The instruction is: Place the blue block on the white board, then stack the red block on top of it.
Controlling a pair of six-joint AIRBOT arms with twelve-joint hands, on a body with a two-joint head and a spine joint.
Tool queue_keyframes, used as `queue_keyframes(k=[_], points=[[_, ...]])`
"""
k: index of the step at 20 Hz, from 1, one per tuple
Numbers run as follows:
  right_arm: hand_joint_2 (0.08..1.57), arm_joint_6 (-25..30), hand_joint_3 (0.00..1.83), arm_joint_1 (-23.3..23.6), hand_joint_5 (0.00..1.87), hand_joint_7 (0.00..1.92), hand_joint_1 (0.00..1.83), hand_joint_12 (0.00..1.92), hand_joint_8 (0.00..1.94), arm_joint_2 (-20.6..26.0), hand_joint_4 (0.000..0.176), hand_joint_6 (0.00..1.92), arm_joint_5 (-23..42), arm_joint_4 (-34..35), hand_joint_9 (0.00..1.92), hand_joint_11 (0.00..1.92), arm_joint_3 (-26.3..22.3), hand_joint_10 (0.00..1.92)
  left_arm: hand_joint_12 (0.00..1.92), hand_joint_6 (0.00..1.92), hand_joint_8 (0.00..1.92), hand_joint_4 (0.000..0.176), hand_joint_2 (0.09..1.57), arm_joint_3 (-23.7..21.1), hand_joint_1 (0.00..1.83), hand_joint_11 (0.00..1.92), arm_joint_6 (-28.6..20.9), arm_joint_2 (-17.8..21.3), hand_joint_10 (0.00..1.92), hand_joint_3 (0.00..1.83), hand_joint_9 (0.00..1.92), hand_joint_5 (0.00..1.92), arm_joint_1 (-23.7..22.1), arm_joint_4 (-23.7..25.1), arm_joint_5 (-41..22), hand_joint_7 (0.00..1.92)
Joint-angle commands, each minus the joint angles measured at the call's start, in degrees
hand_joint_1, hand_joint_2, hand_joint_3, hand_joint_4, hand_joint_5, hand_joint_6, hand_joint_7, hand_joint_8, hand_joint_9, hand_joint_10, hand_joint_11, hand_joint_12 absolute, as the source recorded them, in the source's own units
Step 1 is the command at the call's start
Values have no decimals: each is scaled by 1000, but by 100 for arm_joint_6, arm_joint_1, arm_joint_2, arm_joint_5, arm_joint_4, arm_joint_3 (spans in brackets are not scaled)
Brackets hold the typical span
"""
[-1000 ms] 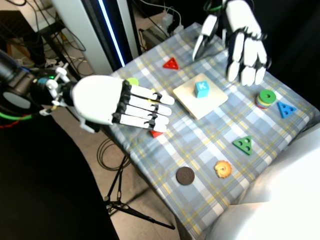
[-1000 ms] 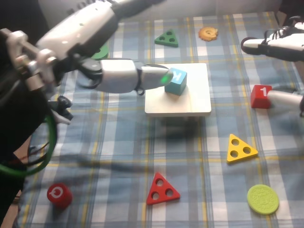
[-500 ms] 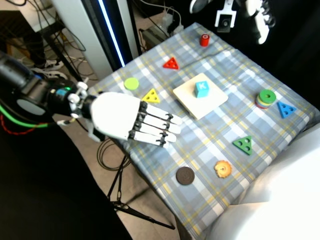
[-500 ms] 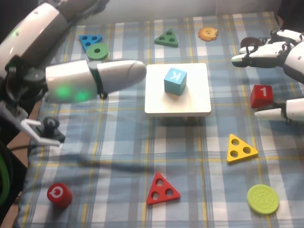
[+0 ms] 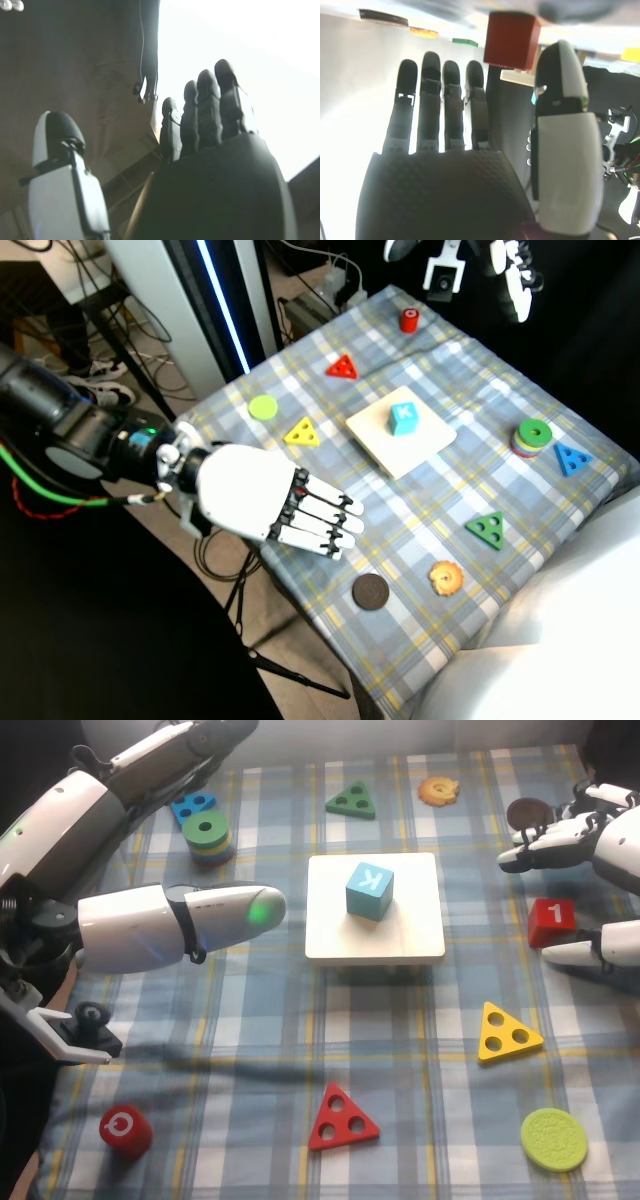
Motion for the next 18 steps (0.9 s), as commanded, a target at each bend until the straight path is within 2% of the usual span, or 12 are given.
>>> queue_keyframes(k=[1,3,4,5,6,7,8,9,11,15,16,18], points=[[1000,1,1,87,636,525,933,1033,3,-19,0,5,609,127,512,59,33,3,462,2,4,131,902,-4,798,0,-56,32,5,2,183,270,-28,71,-740,229],[1013,1,2,87,761,541,939,960,5,-19,0,23,608,160,500,45,37,3,435,1,2,121,902,-4,804,0,-57,32,1,1,177,270,-17,60,-755,229],[1013,1,2,86,761,541,939,960,5,-19,0,23,608,173,500,45,41,3,435,1,2,121,902,-4,804,0,-57,32,1,1,177,270,-8,46,-761,229],[1029,1,0,86,885,569,953,1016,2,-19,0,21,608,183,516,34,45,3,423,0,0,113,905,-4,812,0,-57,32,0,1,170,269,5,30,-761,224],[1084,1,0,86,980,602,1016,1054,13,-19,119,747,608,188,545,40,48,11,406,0,0,110,903,-4,817,0,-57,31,0,0,161,270,18,14,-761,218],[1107,1,3,86,961,617,1017,1068,10,-19,147,959,608,188,552,38,49,9,416,0,0,111,903,-4,809,0,-57,31,2,0,165,271,35,-4,-762,217],[1109,1,0,86,974,636,1035,1065,11,-19,121,980,608,188,542,17,49,3,442,0,0,114,901,-4,811,0,-57,29,3,0,172,269,43,-20,-762,217],[1101,1,0,86,1002,660,1058,1060,12,-24,85,944,609,188,540,8,48,2,468,0,0,118,903,-4,802,0,-57,26,4,0,179,262,53,-38,-764,217],[1088,1,0,86,1037,699,1102,1058,13,-31,0,892,610,189,554,22,50,5,474,0,0,125,900,-4,796,0,-57,23,2,0,177,259,66,-54,-769,215],[1069,16,0,176,1081,776,1157,978,8,-9,0,811,704,114,616,107,25,12,454,2,1,113,900,-5,800,0,-57,54,0,0,175,266,103,-75,-774,217],[1068,123,0,265,1082,775,1155,967,4,20,0,808,778,-35,620,116,14,9,452,2,1,118,897,-14,797,0,-57,95,0,0,174,268,125,-84,-778,219],[1073,429,0,593,1072,766,1135,992,1,29,0,827,932,-475,619,126,31,3,417,1,0,112,900,-38,789,0,-57,186,1,0,181,273,176,-106,-825,221]])
